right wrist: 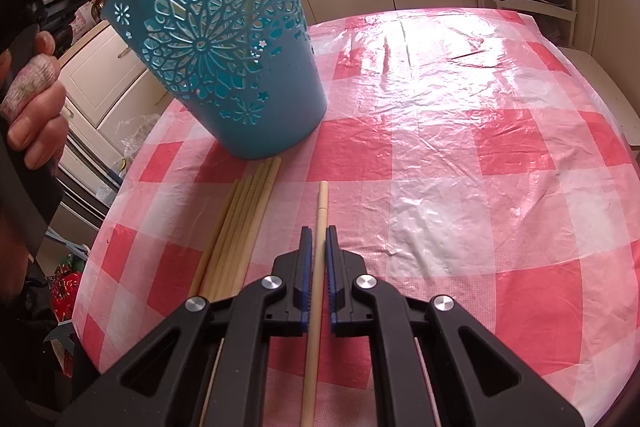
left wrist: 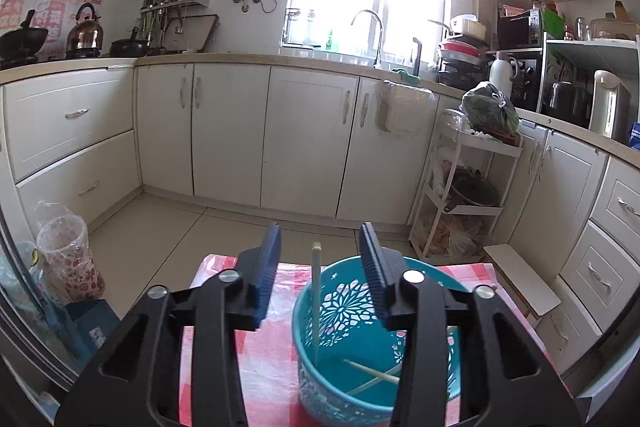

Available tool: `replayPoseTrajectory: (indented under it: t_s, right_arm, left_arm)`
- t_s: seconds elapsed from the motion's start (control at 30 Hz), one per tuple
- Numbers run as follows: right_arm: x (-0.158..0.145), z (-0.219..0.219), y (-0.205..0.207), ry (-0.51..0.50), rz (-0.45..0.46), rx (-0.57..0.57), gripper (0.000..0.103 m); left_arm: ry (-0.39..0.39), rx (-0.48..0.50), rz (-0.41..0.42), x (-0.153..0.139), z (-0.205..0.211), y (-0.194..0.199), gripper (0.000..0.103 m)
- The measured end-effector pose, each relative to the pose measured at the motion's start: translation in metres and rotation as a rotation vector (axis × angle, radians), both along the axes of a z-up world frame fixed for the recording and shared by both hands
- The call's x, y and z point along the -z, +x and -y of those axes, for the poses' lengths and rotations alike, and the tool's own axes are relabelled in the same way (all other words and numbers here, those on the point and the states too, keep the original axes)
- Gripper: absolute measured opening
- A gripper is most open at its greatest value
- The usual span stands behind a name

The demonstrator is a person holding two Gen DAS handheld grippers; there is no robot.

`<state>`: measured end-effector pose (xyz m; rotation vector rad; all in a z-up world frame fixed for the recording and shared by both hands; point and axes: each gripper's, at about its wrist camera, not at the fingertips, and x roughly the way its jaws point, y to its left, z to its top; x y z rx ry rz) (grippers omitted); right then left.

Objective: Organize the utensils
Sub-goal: 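Lift the stick with the left tool over the basket and open it, then regrip the stick with the right tool, lift it over the basket, open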

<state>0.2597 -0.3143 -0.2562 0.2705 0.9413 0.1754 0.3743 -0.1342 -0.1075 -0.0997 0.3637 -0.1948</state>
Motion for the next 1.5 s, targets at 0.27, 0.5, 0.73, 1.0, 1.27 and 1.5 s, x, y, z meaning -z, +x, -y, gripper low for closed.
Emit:
replayPoseTrajectory:
  t_s: [0.27, 0.5, 0.73, 1.0, 1.27, 1.5]
  right_arm:
    - [-0.002, -0.002, -0.002, 0.007, -0.006, -0.027, 0.017]
    - [-0.005, -0.024, -0.009, -0.175, 0.002, -0.078, 0.017]
    - [-0.005, -0.028, -0.012, -0.248, 0.007, -0.075, 0.006]
    - [-0.045, 0.012, -0.034, 0.073, 0.098, -0.017, 0.006]
    - [-0.156, 0.014, -0.026, 0.340, 0.419, -0.006, 0.006]
    - [-0.225, -0.008, 0.027, 0.257, 0.764, 0.166, 0.006]
  left_arm:
    - [-0.042, -0.103, -0.030, 0.010, -0.057, -0.051, 0.068]
    - [-0.063, -0.150, -0.220, 0.077, -0.098, -0.065, 0.073]
    - [-0.072, -0.128, -0.309, 0.118, -0.099, -0.059, 0.073]
    - [-0.158, -0.144, -0.395, 0.140, -0.110, -0.050, 0.074]
    - [-0.149, -0.135, -0.409, 0.143, -0.107, -0.047, 0.077]
    - [-0.183, -0.129, -0.417, 0.144, -0.112, -0.046, 0.077]
